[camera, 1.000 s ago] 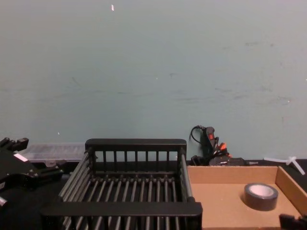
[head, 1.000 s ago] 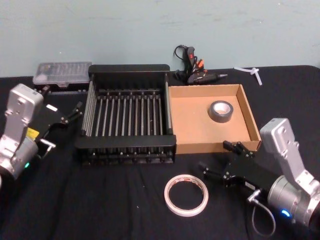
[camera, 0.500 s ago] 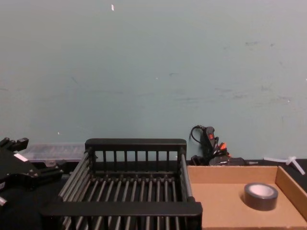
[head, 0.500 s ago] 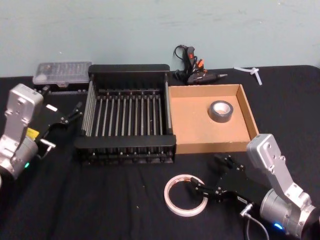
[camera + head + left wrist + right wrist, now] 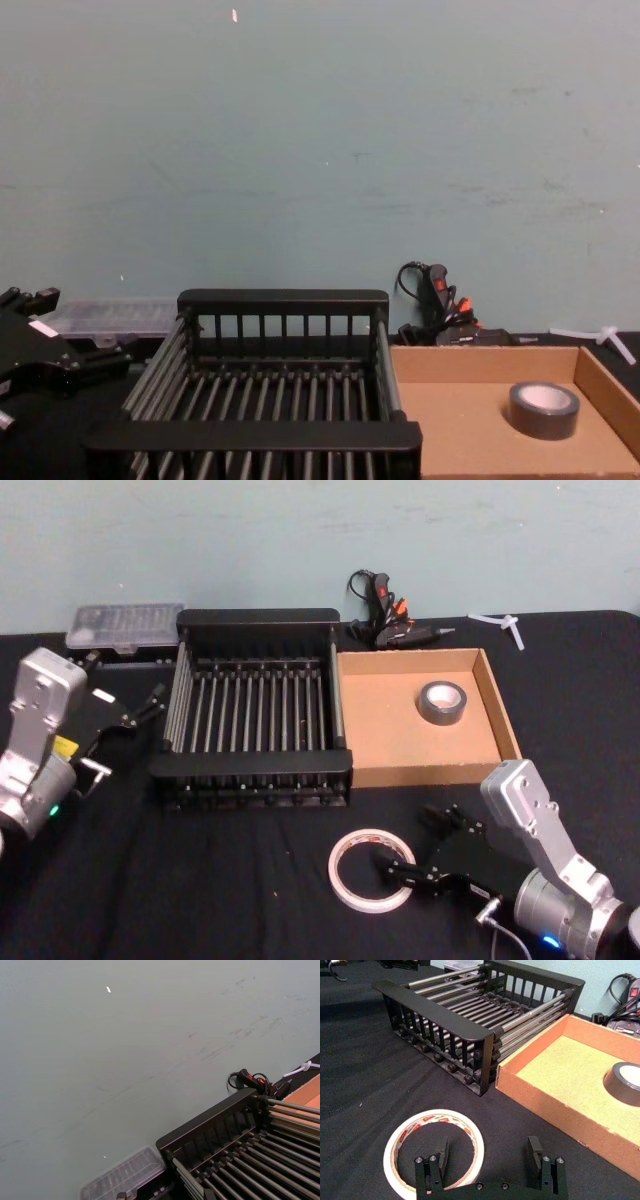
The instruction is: Pick up the white tape and place it into the black box , Pick up the silver tape and place it into the brown box.
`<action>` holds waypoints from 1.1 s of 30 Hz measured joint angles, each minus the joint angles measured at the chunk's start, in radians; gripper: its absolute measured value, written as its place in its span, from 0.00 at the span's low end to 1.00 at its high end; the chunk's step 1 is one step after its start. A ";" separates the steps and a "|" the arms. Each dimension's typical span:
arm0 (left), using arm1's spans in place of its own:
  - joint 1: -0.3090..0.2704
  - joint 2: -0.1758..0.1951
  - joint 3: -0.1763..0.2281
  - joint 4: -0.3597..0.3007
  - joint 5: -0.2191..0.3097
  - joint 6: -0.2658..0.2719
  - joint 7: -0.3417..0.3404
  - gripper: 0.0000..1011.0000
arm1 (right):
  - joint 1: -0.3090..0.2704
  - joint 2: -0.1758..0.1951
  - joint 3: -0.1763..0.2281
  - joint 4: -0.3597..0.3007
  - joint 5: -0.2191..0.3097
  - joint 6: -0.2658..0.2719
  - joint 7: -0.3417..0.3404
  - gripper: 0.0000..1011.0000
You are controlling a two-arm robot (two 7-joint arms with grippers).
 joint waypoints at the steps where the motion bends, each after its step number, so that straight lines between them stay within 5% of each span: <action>1: 0.000 0.000 0.000 0.000 0.000 0.000 0.000 0.99 | 0.000 0.000 0.000 0.000 0.000 0.000 0.000 0.99; 33: 0.000 0.000 0.000 0.000 0.000 0.000 0.000 0.99 | 0.008 -0.014 -0.011 0.018 -0.014 0.017 0.006 0.99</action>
